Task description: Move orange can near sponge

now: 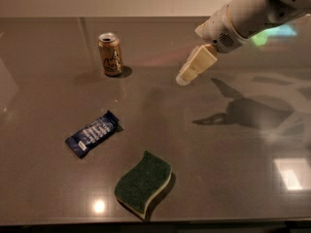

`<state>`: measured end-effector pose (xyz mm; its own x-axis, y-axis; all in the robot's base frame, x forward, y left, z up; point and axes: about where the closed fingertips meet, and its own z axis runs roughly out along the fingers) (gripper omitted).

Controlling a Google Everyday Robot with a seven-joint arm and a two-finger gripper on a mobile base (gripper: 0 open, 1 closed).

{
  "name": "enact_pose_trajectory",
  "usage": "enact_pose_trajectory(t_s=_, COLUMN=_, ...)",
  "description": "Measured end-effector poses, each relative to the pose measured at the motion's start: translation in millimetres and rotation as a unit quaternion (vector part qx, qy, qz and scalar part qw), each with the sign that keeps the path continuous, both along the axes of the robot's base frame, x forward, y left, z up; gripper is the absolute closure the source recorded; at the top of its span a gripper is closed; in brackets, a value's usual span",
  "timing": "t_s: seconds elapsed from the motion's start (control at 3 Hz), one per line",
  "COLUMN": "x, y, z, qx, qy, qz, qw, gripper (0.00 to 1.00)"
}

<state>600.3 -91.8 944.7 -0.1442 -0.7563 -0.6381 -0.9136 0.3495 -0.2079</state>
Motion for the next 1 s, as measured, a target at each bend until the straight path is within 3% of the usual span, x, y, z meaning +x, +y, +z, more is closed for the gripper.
enact_pose_trajectory(t_s=0.67, x=59, y=62, z=-27, qx=0.039, qy=0.026, qz=-0.014, qw=0.9988, gripper=0.0)
enact_pose_trajectory(t_s=1.0, x=76, y=95, z=-33, qx=0.051, qy=0.031, qz=-0.013, qw=0.9982, gripper=0.0)
